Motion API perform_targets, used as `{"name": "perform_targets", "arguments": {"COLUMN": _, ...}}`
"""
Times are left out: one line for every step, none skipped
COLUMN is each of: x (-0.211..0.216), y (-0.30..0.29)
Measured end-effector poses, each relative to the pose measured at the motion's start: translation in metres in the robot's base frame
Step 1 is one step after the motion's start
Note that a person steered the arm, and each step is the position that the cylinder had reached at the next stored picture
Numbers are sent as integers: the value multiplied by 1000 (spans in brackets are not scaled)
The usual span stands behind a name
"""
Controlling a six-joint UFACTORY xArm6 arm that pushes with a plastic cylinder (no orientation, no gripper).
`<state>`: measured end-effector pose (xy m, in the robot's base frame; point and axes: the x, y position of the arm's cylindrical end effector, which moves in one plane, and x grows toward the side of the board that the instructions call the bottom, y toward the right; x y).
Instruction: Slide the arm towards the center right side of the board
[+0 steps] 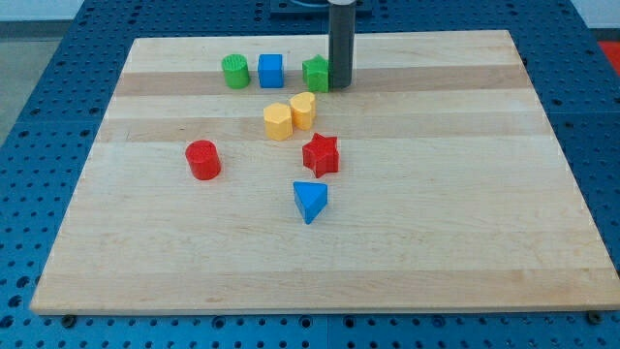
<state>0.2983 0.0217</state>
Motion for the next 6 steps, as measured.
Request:
{"name": "perform_targets", "arguments": {"x": -5, "y": -8}}
{"name": "perform_targets", "arguments": {"x": -16, "y": -9}}
{"name": "perform_targets", "arguments": {"x": -17, "y": -9}}
{"name": "perform_targets", "arguments": {"x": -17, "y": -4}}
{"name": "perform_targets", "arguments": {"x": -17, "y": 21}}
{"name": "perform_targets", "arguments": {"x": -10, "y": 75}}
